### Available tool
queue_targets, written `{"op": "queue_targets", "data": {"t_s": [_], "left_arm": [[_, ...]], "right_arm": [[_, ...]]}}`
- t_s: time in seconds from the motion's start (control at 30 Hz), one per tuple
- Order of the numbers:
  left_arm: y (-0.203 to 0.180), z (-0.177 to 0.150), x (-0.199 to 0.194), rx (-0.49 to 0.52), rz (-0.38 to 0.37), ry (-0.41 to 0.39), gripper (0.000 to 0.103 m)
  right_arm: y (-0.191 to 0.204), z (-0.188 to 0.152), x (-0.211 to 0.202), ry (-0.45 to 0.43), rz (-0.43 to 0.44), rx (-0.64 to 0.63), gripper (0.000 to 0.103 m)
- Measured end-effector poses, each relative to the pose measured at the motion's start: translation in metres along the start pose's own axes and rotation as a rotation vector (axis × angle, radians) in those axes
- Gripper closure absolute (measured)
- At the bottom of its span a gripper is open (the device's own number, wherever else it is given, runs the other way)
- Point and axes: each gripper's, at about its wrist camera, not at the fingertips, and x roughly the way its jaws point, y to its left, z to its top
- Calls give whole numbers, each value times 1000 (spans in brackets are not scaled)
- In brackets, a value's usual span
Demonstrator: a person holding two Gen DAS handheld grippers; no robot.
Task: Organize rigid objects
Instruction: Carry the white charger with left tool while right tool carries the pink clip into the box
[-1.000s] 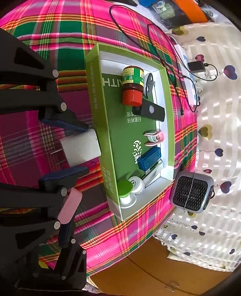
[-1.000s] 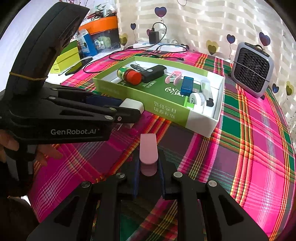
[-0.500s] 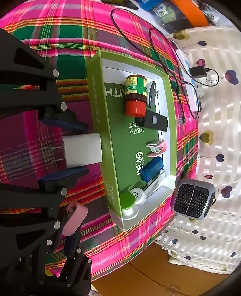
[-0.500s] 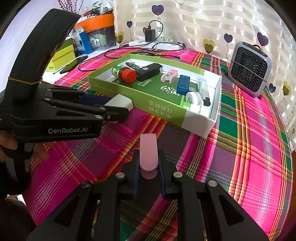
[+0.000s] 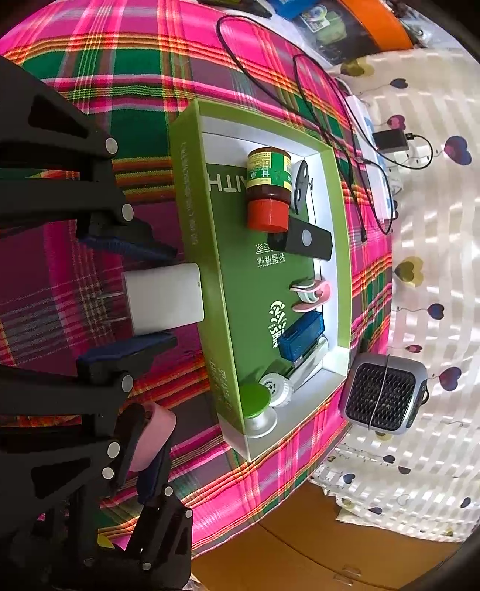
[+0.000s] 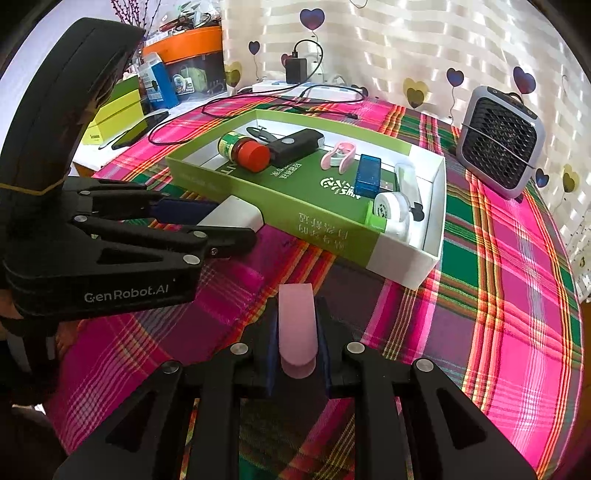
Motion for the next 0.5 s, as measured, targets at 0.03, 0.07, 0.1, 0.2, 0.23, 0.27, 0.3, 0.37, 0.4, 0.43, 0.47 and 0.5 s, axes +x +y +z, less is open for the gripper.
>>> {"op": "queue_targets", "data": {"t_s": [0.03, 0.07, 0.1, 0.2, 0.23, 0.27, 0.3, 0.37, 0.4, 0.43, 0.47, 0.5], "left_arm": [[0, 0, 0, 3, -1, -2, 64], [0, -1, 0, 5, -2, -4, 64], [0, -1, 0, 3, -4, -5, 65], [0, -1, 0, 5, 0, -5, 67], [1, -1, 0, 7, 0, -5, 67], [1, -1, -1, 6, -1, -6, 67], [1, -1, -1, 5, -1, -6, 67], [1, -1, -1, 7, 0, -6, 67], [1, -1, -1, 6, 0, -7, 67], [1, -1, -1, 7, 0, -7, 67], [1, -1, -1, 6, -1, -8, 68], [1, -1, -2, 4, -3, -9, 68]], "right_arm": [[0, 0, 0, 0, -1, 0, 84], [0, 0, 0, 0, -2, 1, 84], [0, 0, 0, 0, -2, 4, 84], [0, 0, 0, 0, -3, 7, 84], [0, 0, 0, 0, -3, 8, 84], [-1, 0, 0, 0, -3, 9, 84], [-1, 0, 0, 0, -2, 8, 84], [-1, 0, 0, 0, -2, 8, 84], [-1, 0, 0, 0, -2, 6, 84], [-1, 0, 0, 0, -2, 6, 84], [-1, 0, 0, 0, -2, 6, 84], [-1, 0, 0, 0, -2, 6, 84]]}}
